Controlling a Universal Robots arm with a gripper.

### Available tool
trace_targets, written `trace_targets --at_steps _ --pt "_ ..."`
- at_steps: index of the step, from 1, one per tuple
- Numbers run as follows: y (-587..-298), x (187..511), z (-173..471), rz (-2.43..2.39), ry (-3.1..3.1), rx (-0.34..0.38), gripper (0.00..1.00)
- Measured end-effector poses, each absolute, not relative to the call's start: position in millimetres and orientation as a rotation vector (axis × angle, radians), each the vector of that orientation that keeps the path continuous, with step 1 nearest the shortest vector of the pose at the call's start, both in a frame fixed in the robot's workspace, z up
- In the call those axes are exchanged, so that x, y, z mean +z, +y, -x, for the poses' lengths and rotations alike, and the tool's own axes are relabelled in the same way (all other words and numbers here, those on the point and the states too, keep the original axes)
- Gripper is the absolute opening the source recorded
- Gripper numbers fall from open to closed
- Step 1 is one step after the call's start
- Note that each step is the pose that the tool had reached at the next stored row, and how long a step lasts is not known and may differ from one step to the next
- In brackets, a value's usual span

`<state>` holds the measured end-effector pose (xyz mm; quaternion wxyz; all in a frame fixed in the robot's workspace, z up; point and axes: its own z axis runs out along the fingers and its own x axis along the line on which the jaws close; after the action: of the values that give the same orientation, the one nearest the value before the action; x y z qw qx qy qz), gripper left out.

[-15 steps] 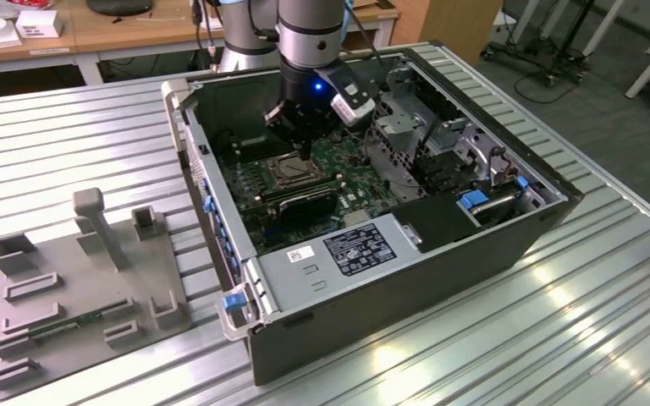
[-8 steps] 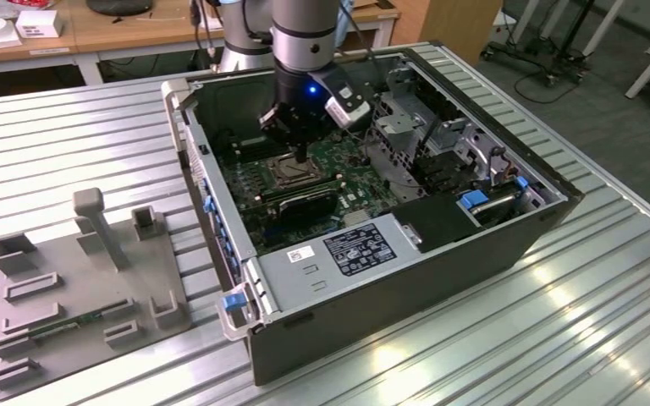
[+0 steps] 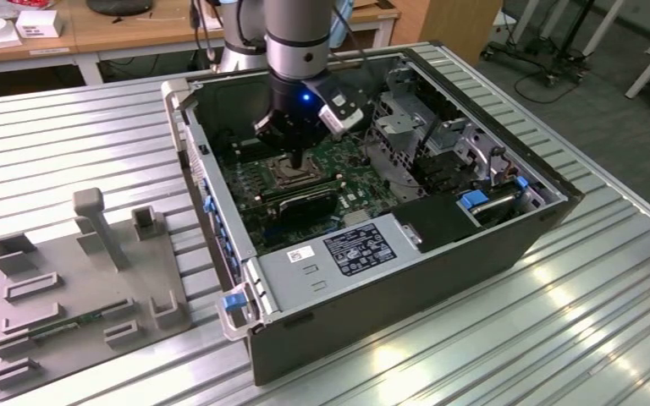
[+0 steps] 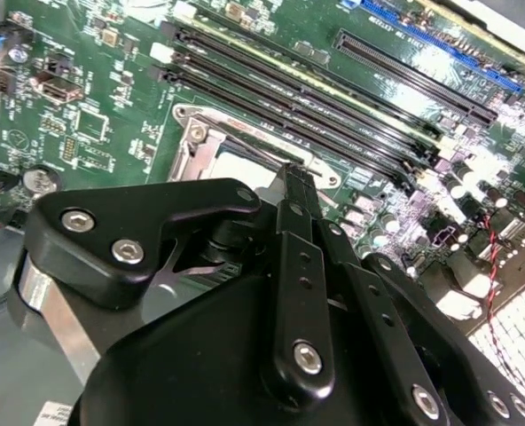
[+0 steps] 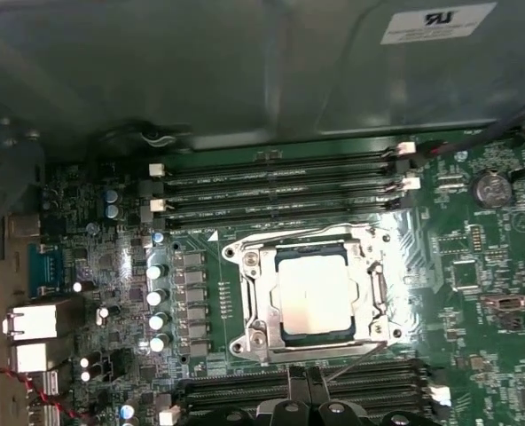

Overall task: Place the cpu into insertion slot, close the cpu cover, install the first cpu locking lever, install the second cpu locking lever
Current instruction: 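Install the second cpu locking lever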

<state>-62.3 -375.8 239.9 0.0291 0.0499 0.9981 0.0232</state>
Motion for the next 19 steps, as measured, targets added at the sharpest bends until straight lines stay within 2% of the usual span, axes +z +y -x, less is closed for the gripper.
trace_targets --at_steps 19 --pt "-375.9 218.6 79.4 -0.154 3.077 0.072 0.11"
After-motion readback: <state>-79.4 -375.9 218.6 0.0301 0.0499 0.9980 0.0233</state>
